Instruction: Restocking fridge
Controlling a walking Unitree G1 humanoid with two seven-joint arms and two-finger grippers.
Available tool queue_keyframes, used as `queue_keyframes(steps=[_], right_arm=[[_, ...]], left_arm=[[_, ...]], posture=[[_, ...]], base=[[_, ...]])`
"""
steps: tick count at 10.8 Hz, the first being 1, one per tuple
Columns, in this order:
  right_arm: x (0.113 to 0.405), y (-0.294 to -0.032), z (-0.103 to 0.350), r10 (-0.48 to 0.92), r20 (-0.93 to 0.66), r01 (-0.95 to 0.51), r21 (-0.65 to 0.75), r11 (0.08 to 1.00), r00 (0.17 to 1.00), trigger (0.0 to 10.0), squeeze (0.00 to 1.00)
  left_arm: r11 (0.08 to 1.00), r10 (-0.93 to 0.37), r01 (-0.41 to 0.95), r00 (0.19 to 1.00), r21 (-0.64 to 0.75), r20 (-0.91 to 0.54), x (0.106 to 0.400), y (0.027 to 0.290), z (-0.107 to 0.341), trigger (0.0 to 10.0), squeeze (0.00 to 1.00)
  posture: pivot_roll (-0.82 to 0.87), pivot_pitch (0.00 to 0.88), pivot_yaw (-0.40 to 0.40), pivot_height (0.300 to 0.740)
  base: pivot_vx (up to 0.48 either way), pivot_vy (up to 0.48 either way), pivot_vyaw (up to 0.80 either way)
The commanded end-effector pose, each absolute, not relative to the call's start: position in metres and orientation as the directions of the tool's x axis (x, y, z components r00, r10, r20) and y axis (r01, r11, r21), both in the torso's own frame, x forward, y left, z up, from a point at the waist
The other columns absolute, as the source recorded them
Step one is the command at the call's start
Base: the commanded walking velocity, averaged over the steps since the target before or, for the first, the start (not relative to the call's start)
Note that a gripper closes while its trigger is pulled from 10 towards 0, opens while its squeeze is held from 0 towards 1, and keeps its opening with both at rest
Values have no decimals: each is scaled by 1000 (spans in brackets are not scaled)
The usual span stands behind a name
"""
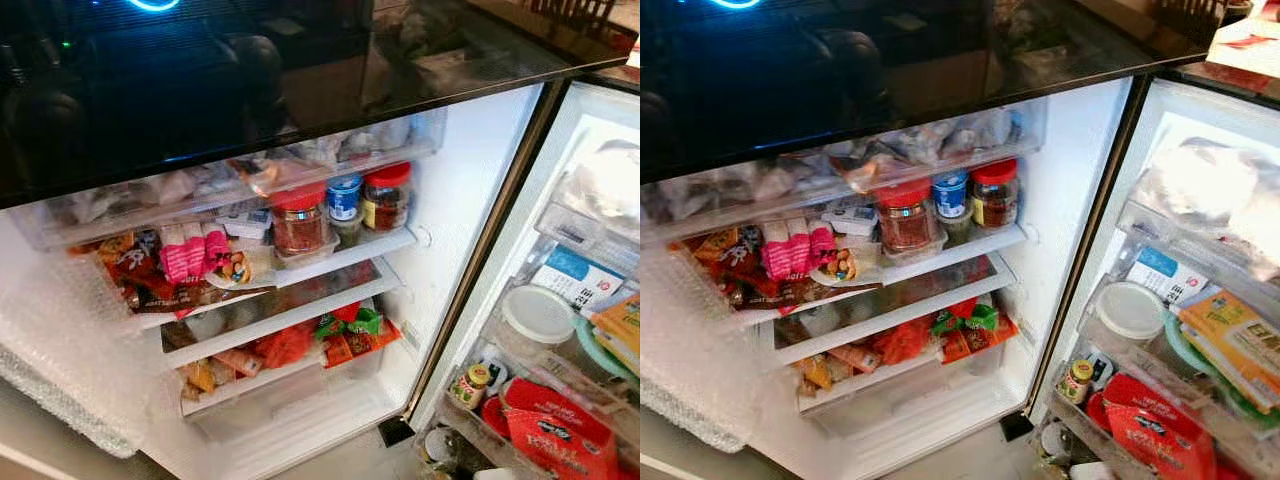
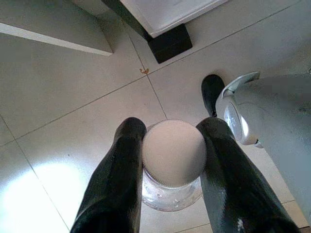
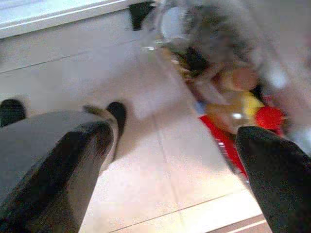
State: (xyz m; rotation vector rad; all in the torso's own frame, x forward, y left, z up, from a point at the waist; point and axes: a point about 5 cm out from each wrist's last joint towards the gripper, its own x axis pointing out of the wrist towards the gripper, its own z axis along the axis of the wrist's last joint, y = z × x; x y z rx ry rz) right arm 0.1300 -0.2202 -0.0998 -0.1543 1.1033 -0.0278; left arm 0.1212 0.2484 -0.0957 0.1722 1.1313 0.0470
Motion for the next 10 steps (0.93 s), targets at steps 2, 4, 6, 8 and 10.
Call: queue_keyframes(steps=[2,4,6,8,10], right_arm=[[125,-217,-102,-86,-897,-51,-120,992,433,10000,0],[122,-219,-102,-75,-900,-67,-115,991,430,10000,0],[122,-218,-103,-66,-902,-78,-109,991,426,10000,0],[121,-215,-103,-52,-904,-86,-98,991,425,10000,0],[121,-213,-104,-35,-907,-101,-85,991,419,10000,0]], left_arm=[[984,119,70,425,164,-897,119,249,-96,10000,0],[983,120,75,425,167,-897,119,249,-96,10000,0],[981,125,81,432,177,-893,120,250,-96,10000,0],[981,127,73,451,178,-884,121,250,-95,10000,0],[980,126,77,460,181,-879,122,250,-94,10000,0]], posture=[[-2,0,22,740],[-3,0,21,740],[-6,0,25,740],[-2,0,23,740],[3,0,23,740]], base=[[0,0,0],[0,0,0],[0,0,0],[0,0,0],[0,0,0]])
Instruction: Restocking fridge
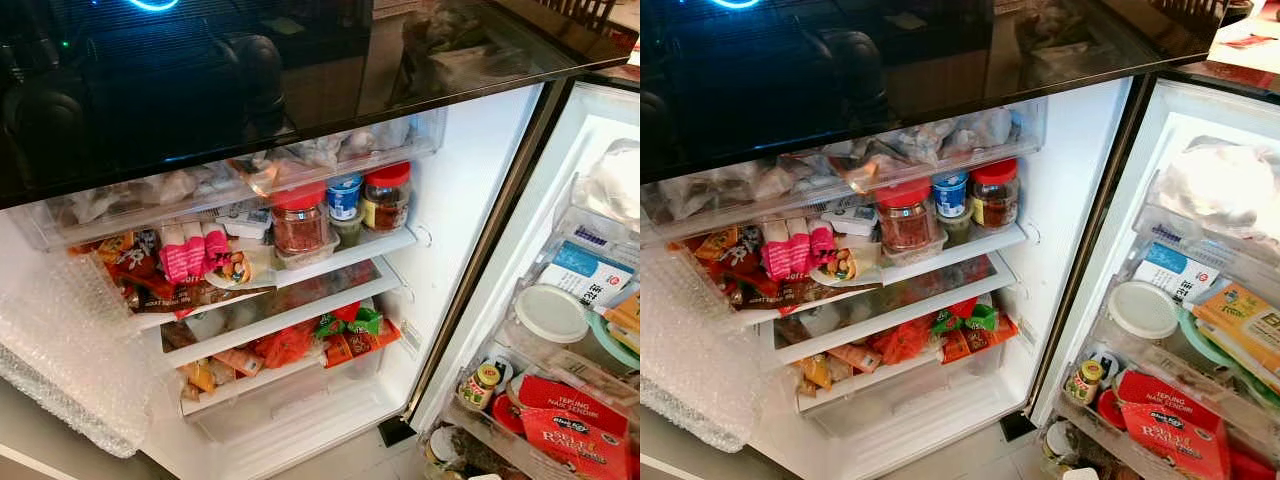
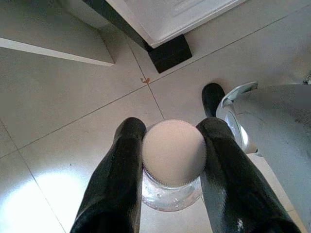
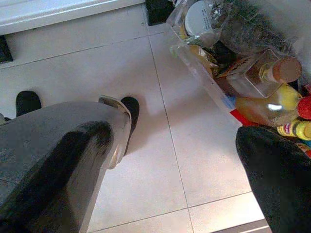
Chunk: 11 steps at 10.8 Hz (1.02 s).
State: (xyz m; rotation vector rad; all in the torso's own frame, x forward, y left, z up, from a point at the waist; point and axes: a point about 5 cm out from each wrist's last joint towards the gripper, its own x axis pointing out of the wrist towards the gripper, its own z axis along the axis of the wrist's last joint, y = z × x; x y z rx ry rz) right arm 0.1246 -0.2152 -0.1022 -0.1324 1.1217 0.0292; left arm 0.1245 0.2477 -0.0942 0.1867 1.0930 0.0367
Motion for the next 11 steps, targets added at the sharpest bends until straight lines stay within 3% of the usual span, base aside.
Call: queue_keyframes(steps=[1,3,9,10,11], right_arm=[[121,-212,-104,-29,-908,-103,-79,992,418,10000,0],[122,-213,-104,-24,-908,-103,-74,992,417,10000,0],[127,-214,-102,-14,-906,-103,-64,993,423,10000,0],[126,-214,-102,-10,-907,-108,-61,992,420,10000,0],[126,-214,-102,-8,-909,-110,-59,992,416,10000,0]], left_arm=[[979,126,84,461,185,-878,122,251,-94,10000,0],[977,127,97,462,192,-878,123,250,-94,10000,0],[976,131,77,543,205,-829,134,249,-89,10000,0],[978,140,46,584,204,-800,137,249,-86,10000,0],[983,101,40,705,182,-702,177,239,-70,10000,0]], posture=[[-2,0,27,740],[-3,0,26,740],[-11,0,21,740],[-3,0,18,740],[-2,0,19,740]], base=[[0,0,0],[0,-420,0],[0,0,0],[0,0,0],[0,0,0]])
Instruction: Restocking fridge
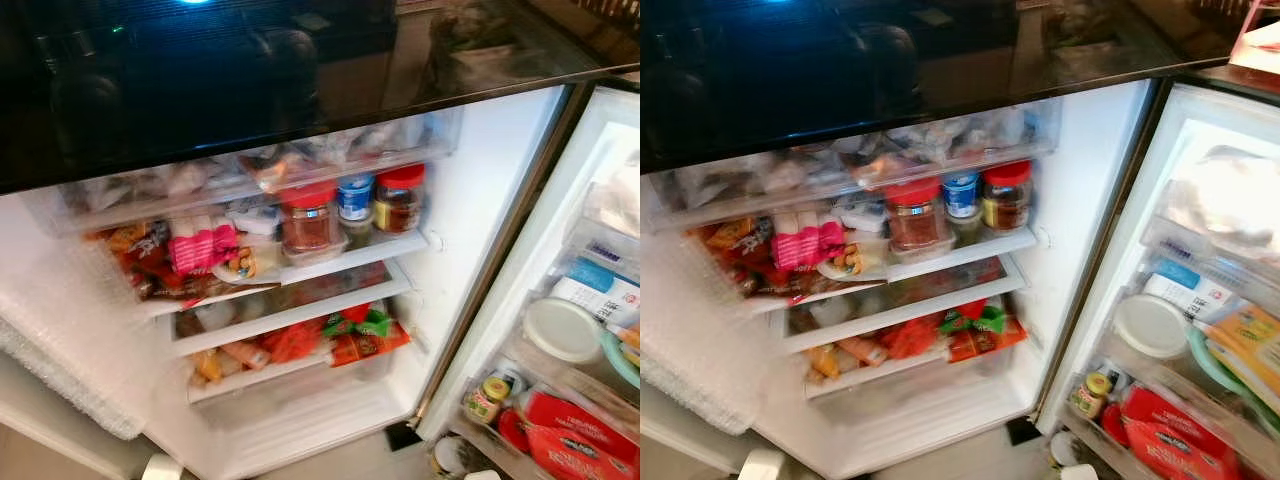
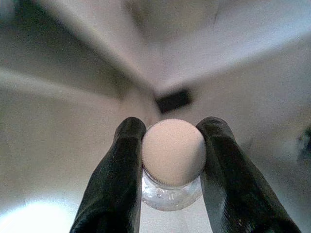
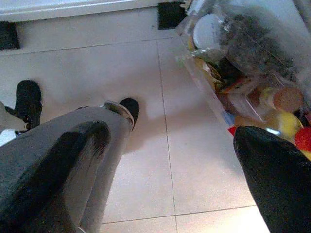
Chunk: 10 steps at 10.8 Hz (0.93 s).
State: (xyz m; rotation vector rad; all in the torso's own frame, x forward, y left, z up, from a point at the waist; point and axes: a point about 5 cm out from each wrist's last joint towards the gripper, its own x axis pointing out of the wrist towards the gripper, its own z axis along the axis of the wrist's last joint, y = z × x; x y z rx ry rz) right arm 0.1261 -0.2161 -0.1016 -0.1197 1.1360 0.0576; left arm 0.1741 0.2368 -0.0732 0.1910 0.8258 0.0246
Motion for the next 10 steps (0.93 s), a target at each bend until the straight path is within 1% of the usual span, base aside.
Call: queue_keyframes(steps=[1,2,3,4,5,6,8,10], right_arm=[[126,-214,-102,-6,-911,-113,-57,992,412,10000,0],[126,-214,-102,-6,-911,-109,-56,992,412,10000,0],[126,-214,-102,-5,-911,-106,-53,993,412,10000,0],[125,-213,-103,-2,-912,-108,-51,993,411,10000,0],[125,-212,-103,4,-912,-109,-45,993,411,10000,0],[124,-212,-103,4,-912,-105,-43,994,411,10000,0],[123,-214,-103,2,-914,-105,-45,993,407,10000,0],[122,-215,-103,2,-914,-109,-46,993,405,10000,0]], left_arm=[[980,2,93,880,176,-476,255,217,-21,10000,0],[978,-45,125,908,168,-417,264,211,-11,10000,0],[973,-136,183,947,143,-292,273,199,7,10000,0],[966,-208,233,959,114,-192,273,185,20,10000,0],[962,-241,257,957,88,-160,266,176,23,10000,0],[970,-218,231,965,77,-144,254,176,23,10000,0],[983,-162,173,975,58,-150,247,189,22,10000,0],[989,-135,144,973,37,-189,244,194,21,10000,0]], posture=[[-6,0,23,740],[-6,0,24,740],[1,0,27,740],[4,0,27,740],[-2,0,30,740],[-5,0,30,740],[8,0,23,740],[3,0,22,740]], base=[[0,0,0],[0,0,0],[0,0,0],[0,0,0],[0,0,0],[0,0,0],[0,0,0],[0,0,0]])
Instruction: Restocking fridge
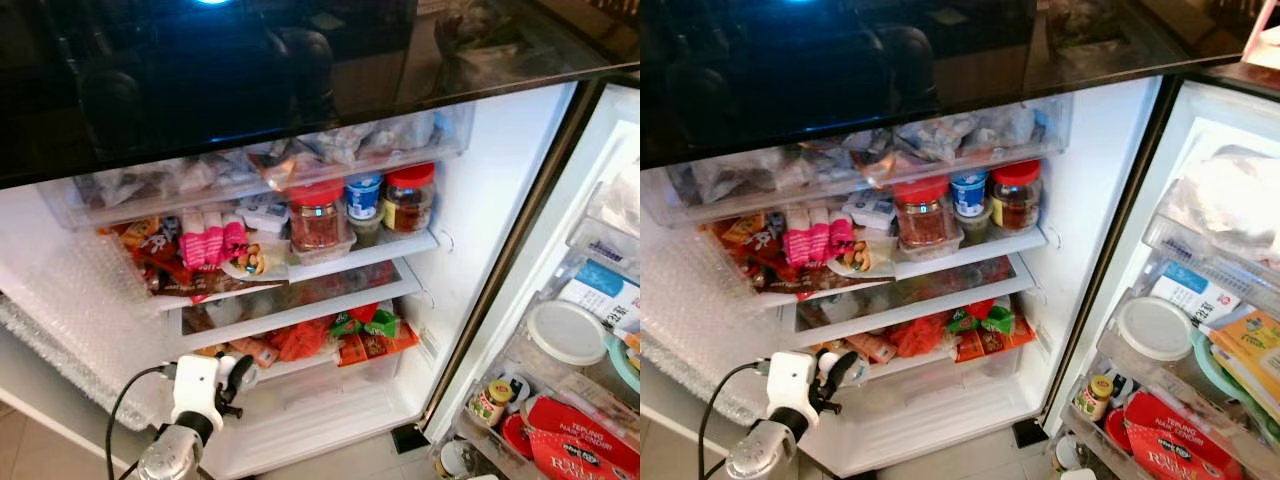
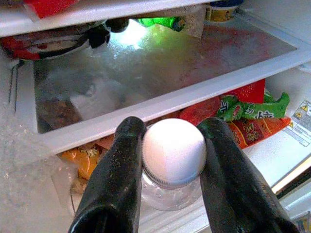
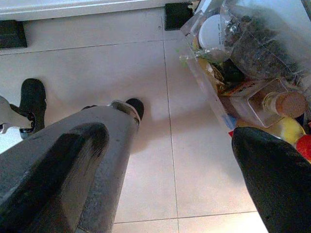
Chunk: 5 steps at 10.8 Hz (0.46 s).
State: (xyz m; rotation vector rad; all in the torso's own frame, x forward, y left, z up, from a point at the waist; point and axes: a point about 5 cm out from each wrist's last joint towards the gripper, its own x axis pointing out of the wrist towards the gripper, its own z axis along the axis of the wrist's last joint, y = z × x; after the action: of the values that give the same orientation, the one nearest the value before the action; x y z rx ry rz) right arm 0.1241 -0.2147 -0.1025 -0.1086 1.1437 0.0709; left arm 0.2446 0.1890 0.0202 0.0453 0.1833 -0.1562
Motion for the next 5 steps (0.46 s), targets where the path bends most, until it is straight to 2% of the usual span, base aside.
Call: queue_keyframes(steps=[1,2,4,5], right_arm=[[122,-215,-103,4,-915,-117,-48,992,404,10000,0],[121,-216,-103,5,-915,-122,-49,991,404,10000,0],[122,-216,-103,13,-914,-149,-52,987,406,10000,0],[121,-216,-103,10,-914,-126,-46,991,406,10000,0]], left_arm=[[988,-139,149,970,35,-198,245,195,20,10000,0],[987,-145,156,967,36,-208,244,194,19,10000,0],[985,-155,166,963,33,-221,245,194,20,10000,0],[985,-157,168,962,35,-222,246,195,21,10000,0]], posture=[[-6,0,24,740],[-8,0,25,740],[-10,0,28,740],[-10,0,29,740]], base=[[0,0,0],[0,0,0],[268,0,628],[289,0,0]])
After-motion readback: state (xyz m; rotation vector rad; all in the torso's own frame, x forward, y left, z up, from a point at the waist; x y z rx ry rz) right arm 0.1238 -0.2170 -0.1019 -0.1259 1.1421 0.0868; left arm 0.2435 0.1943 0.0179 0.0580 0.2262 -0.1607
